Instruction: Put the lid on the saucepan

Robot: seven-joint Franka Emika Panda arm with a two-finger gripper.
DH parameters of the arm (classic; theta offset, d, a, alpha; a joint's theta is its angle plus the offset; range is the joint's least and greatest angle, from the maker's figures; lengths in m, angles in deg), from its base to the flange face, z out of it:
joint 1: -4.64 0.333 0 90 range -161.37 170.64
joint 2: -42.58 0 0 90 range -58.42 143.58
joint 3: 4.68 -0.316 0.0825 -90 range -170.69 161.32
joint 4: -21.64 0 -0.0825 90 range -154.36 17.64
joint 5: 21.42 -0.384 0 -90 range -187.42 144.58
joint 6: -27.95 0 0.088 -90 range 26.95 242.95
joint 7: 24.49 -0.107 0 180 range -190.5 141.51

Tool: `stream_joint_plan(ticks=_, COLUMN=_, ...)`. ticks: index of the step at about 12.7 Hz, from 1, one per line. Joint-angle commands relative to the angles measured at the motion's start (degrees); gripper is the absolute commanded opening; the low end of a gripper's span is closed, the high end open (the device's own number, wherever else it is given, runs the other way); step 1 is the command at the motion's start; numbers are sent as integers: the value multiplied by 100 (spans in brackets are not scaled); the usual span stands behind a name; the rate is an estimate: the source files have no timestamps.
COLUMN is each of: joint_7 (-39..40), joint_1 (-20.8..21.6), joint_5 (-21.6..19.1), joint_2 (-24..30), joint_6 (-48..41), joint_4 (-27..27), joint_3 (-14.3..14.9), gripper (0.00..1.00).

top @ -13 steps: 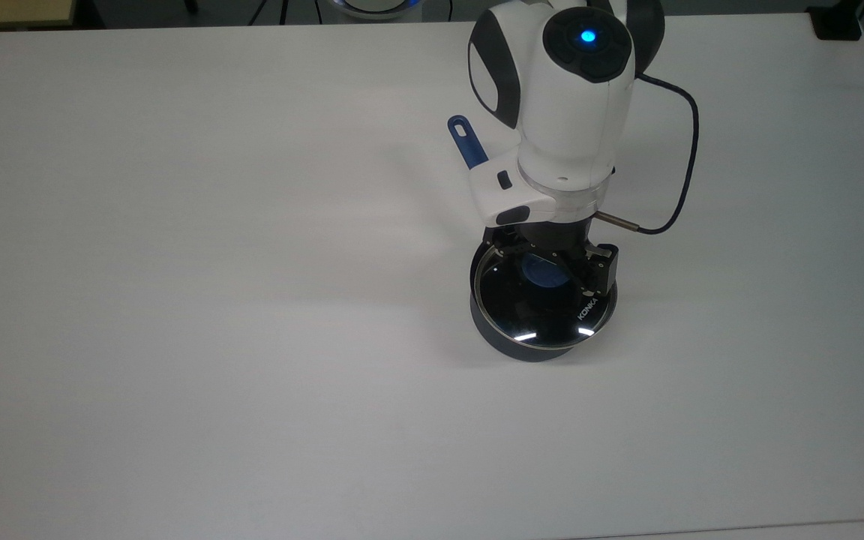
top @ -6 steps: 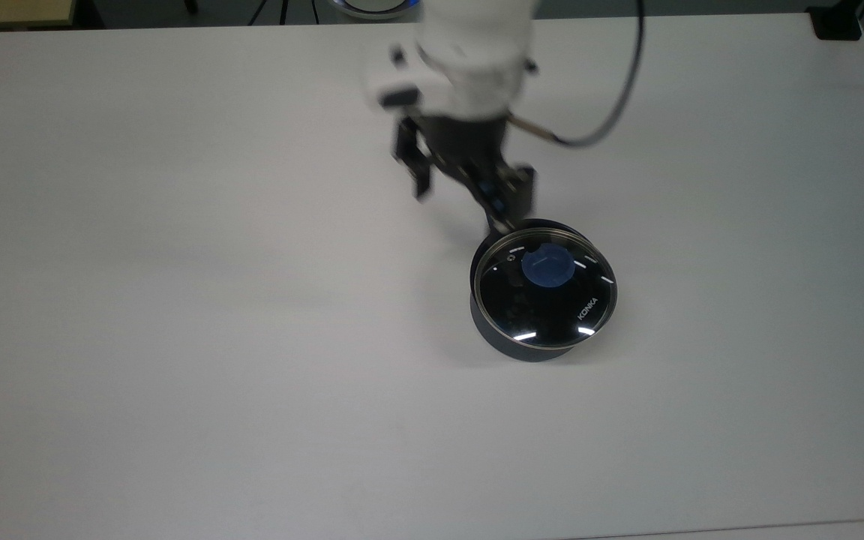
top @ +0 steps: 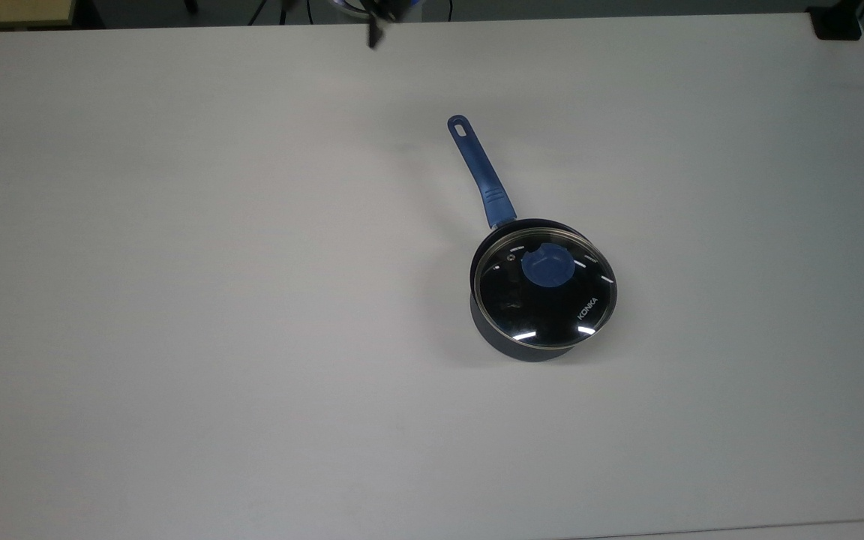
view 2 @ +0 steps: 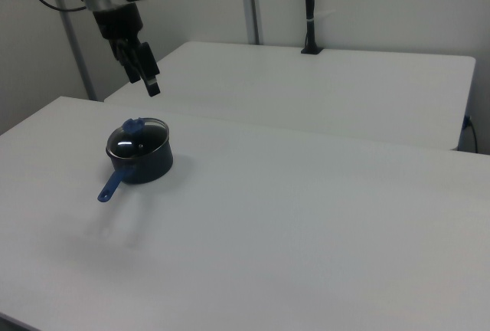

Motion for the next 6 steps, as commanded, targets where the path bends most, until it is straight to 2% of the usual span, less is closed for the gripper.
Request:
stream_joint_plan(ticks=1, joint_7=1843, joint_1=83, joint_5=-230, joint_2=415, joint_6=51, joint_4=-563, joint_3=500, gripper=100)
stream_joint_plan(ticks=2, joint_7=2407, joint_1=65, joint_5=-231, joint_2=398, joint_6=60, joint_4=-554, joint_3=562, gripper=100)
stream_joint_plan(ticks=3, joint_7=2578, joint_1=57, joint_5=-231, joint_2=398, joint_6=95, joint_4=-537, joint_3=580, gripper=100)
stream_joint_plan(ticks=6, joint_7=2659, joint_1=48, joint_5=-231, joint_2=380, joint_6=122, joint_4=-501, joint_3=607, gripper=100)
